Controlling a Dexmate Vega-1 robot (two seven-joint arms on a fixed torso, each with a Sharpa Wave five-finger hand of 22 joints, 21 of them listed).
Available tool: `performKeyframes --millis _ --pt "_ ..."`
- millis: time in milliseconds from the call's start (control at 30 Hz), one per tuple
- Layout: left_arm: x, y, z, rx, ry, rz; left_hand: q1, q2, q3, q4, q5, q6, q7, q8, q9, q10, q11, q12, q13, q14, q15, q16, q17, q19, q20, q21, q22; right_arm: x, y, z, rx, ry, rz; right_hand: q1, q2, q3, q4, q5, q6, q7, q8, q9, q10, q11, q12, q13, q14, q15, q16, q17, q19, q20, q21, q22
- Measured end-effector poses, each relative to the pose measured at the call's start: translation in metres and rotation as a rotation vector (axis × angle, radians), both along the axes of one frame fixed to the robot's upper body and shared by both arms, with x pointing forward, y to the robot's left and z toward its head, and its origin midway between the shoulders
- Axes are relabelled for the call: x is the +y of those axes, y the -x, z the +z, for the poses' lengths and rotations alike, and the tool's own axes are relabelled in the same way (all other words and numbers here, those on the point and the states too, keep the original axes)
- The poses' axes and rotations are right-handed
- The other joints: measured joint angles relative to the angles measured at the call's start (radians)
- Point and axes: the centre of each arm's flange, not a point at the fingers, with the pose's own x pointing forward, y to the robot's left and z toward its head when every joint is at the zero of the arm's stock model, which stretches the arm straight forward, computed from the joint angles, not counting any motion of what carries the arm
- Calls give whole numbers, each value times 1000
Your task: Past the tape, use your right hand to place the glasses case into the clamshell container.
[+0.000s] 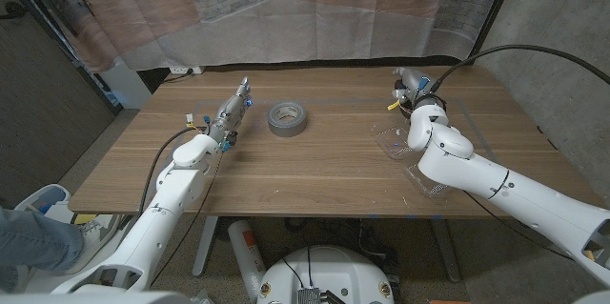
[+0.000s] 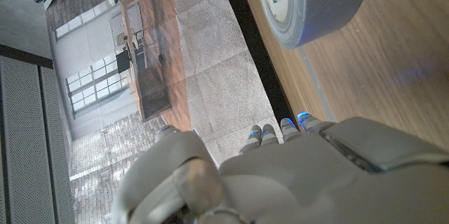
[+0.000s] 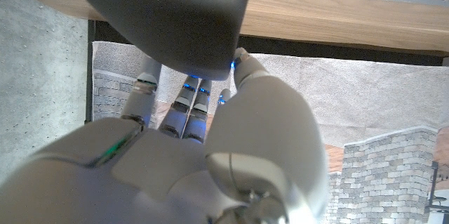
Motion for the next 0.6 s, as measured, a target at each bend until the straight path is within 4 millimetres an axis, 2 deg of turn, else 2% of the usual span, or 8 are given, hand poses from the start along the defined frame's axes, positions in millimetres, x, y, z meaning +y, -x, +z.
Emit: performKeyframes --millis 600 --pt "-2 2 6 -14 -6 -2 0 0 -4 -4 0 0 0 0 0 0 0 0 0 0 0 0 0 0 0 0 0 13 9 -8 -17 33 34 0 0 0 0 0 3 -3 0 0 5 -5 0 0 0 0 0 5 -3 -3 16 0"
